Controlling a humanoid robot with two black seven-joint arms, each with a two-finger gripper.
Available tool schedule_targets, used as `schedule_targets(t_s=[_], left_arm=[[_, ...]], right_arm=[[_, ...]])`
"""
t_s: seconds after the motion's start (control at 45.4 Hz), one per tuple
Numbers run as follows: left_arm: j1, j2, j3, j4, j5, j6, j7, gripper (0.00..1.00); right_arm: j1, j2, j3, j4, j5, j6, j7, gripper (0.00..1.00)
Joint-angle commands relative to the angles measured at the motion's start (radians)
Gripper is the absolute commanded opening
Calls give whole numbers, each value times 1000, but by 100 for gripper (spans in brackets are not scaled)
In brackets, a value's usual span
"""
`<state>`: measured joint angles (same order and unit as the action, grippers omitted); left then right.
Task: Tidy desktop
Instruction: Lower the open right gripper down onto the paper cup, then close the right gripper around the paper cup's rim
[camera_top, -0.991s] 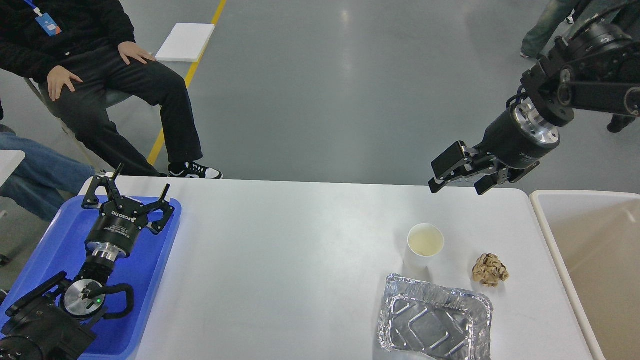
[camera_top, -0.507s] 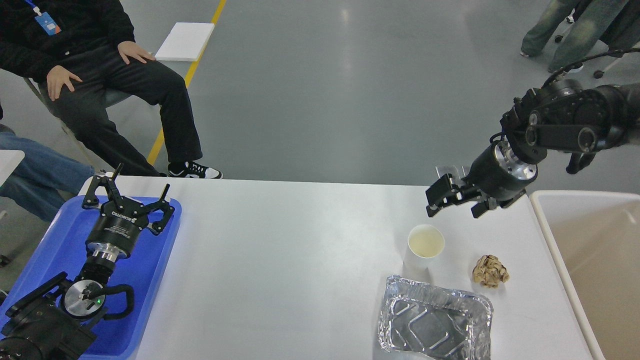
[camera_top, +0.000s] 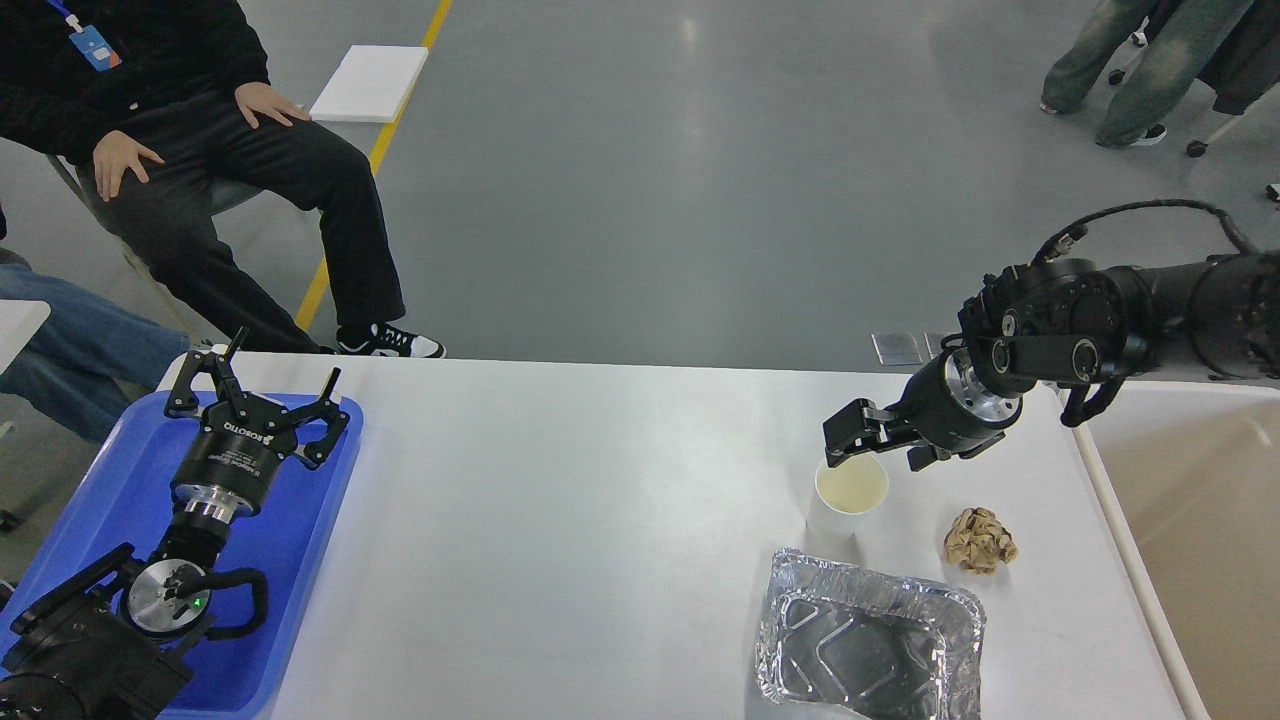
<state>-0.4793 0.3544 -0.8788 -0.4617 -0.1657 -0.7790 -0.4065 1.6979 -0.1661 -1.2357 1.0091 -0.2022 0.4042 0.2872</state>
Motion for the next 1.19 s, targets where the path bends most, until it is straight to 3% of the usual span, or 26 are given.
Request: schedule_targets(t_s=[0.0, 0.352, 0.617, 1.167], left_arm=[[1, 0, 0, 0, 0, 0, 0, 99], [1, 0, 0, 0, 0, 0, 0, 99], [1, 0, 0, 0, 0, 0, 0, 99], [-1, 0, 0, 0, 0, 0, 0, 99]], right_arm=[[-57, 13, 28, -27, 12, -47, -31, 100], [-150, 17, 44, -159, 3, -51, -39, 100], [-199, 8, 53, -193, -109, -53, -40, 100], [-290, 16, 67, -256, -109, -90, -40, 99]])
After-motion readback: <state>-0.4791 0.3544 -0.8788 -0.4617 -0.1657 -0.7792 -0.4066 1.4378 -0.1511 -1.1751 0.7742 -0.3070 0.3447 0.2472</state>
